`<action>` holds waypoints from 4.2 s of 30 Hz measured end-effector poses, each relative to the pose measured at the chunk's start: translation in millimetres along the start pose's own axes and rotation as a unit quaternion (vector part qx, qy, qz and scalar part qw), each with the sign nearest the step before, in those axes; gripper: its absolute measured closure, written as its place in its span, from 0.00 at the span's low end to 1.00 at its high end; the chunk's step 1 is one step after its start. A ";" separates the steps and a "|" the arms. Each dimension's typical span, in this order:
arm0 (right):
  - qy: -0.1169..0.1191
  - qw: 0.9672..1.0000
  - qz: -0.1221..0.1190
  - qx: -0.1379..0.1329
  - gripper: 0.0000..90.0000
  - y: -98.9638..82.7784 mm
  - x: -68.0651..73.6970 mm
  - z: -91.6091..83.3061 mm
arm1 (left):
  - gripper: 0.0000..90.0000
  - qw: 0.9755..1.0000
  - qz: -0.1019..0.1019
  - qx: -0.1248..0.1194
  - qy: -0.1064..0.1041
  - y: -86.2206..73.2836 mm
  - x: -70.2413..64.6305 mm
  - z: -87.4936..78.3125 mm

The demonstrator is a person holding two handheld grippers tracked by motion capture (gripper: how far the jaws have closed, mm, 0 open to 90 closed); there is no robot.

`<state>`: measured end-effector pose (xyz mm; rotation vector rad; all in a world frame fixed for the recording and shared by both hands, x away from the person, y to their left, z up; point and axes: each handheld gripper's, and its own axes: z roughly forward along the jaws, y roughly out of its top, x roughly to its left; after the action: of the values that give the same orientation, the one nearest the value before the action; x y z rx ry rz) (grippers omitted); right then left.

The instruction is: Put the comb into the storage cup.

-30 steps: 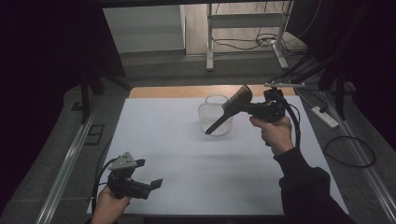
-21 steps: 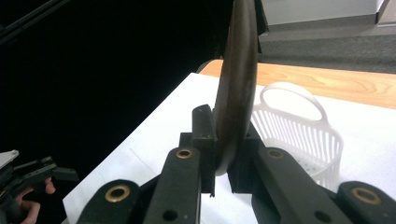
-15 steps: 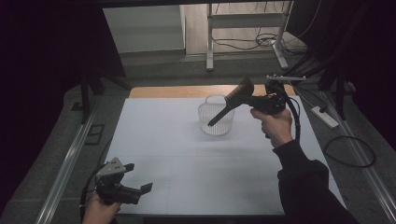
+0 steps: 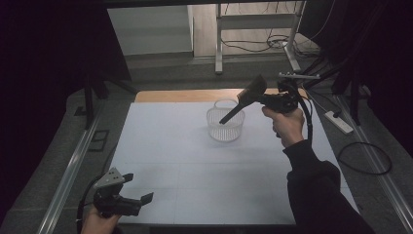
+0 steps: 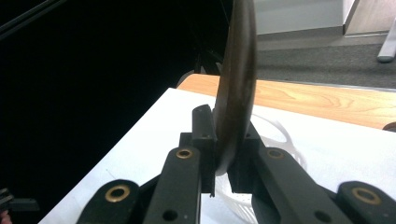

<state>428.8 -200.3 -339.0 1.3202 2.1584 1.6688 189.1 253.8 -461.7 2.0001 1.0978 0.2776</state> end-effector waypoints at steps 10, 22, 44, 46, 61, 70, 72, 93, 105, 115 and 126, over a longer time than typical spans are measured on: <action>-0.013 1.000 0.004 -0.002 0.93 3.0 -7.6 10.1 | 0.00 1.000 -0.002 0.003 -0.001 -0.6 0.2 -0.6; -0.024 1.000 0.007 0.003 0.93 -1.3 -14.2 27.6 | 0.00 1.000 -0.010 0.006 -0.007 -0.6 2.3 0.0; -0.031 0.999 0.009 0.021 0.93 -19.2 -22.0 57.1 | 0.00 1.000 -0.017 0.001 -0.015 -1.5 5.1 -1.1; -0.032 0.999 0.010 0.022 0.93 -21.4 -23.6 59.0 | 0.00 1.000 -0.018 0.001 -0.015 -1.4 5.1 -1.1; -0.025 0.999 0.033 0.031 0.93 -39.0 -35.4 70.7 | 0.00 1.000 -0.019 0.001 -0.016 -1.5 5.4 -1.1; -0.016 0.998 0.056 0.035 0.93 -49.7 -44.3 74.5 | 0.00 1.000 -0.018 0.001 -0.016 -1.5 5.1 -1.1; -0.015 0.997 0.061 0.035 0.93 -52.1 -46.2 75.2 | 0.00 1.000 -0.017 0.001 -0.016 -1.5 4.9 -1.0; -0.028 0.993 0.109 0.044 0.90 -67.8 -65.0 77.6 | 0.00 1.000 -0.016 0.002 -0.016 -1.3 4.6 -0.8; -0.050 0.992 0.104 0.047 0.86 -70.1 -68.6 76.2 | 0.00 1.000 -0.016 0.003 -0.016 -1.2 4.6 -0.6; -0.080 0.992 0.080 0.053 0.75 -69.4 -67.9 74.9 | 0.00 1.000 -0.015 0.004 -0.016 -1.1 4.5 -0.4; -0.088 0.992 0.058 0.066 0.56 -71.7 -66.8 79.1 | 0.00 1.000 -0.015 0.003 -0.016 -1.2 4.4 -0.5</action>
<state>474.0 -188.9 -456.0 1.5916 2.1586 1.4064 190.7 257.9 -463.1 1.9856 1.1079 0.2258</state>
